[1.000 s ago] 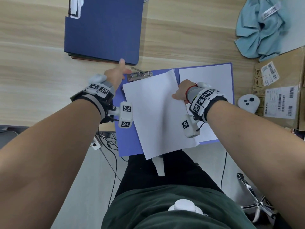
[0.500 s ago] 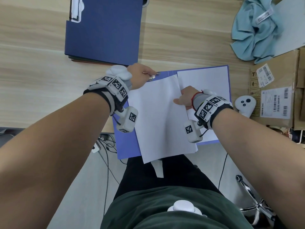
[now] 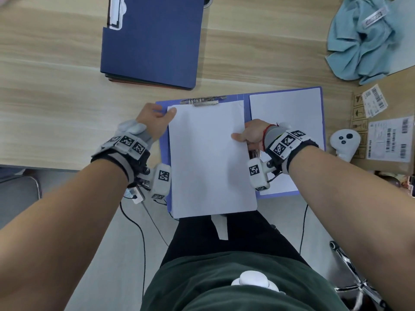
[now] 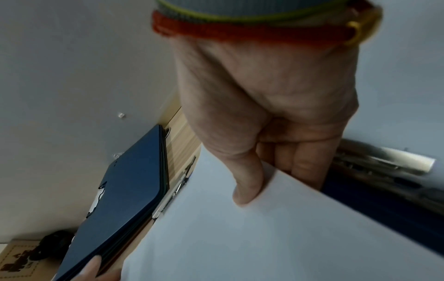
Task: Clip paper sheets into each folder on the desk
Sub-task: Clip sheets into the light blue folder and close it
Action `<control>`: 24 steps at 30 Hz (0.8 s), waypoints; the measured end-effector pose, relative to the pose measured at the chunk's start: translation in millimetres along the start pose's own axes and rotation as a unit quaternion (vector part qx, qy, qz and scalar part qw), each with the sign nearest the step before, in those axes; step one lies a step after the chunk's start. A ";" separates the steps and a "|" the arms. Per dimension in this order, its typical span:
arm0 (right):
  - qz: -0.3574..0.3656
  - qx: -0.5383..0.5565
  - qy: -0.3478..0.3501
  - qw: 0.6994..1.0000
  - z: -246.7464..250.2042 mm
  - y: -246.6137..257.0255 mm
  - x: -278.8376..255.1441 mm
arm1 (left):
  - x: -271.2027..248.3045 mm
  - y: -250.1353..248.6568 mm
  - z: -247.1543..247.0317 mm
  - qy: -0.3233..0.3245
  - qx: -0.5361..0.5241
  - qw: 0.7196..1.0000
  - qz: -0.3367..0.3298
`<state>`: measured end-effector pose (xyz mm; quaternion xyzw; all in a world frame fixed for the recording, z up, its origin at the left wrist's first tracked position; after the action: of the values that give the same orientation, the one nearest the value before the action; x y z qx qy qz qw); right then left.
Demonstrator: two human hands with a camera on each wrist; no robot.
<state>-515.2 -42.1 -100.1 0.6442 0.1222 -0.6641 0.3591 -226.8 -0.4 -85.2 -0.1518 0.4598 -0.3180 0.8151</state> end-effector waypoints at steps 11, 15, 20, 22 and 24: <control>0.009 -0.025 -0.014 1.000 -17.0 17.5 -4.4 | -5.8 17.2 -17.9 0.075 0.220 0.973 0.005; 0.024 -0.187 -0.043 0.981 -16.1 25.5 -11.7 | -12.8 9.9 -31.1 0.066 0.233 0.970 0.007; 0.066 -0.194 -0.101 0.973 -11.8 23.9 -3.6 | -4.2 17.5 -28.0 0.055 0.255 0.965 0.004; 0.083 -0.210 -0.131 0.965 -10.7 25.2 -3.7 | -0.6 20.3 -23.9 0.056 0.264 0.963 0.012; 0.096 -0.240 -0.168 0.951 -7.9 26.9 -4.8 | -0.9 19.1 -18.1 0.049 0.263 0.963 0.021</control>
<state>-492.5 -54.8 -88.5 0.4267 0.1536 -0.6766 0.5802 -235.2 15.4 -104.5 0.0933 0.4026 -0.4176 0.8092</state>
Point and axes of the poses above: each hand's wrist, its own x-axis towards the middle knuckle, its own z-axis out of the back of the hand, y = z × x, the point moved 2 cm from there along x, towards the middle knuckle, and after that the axes turned 2 degrees about z, right-handed, at the moved point
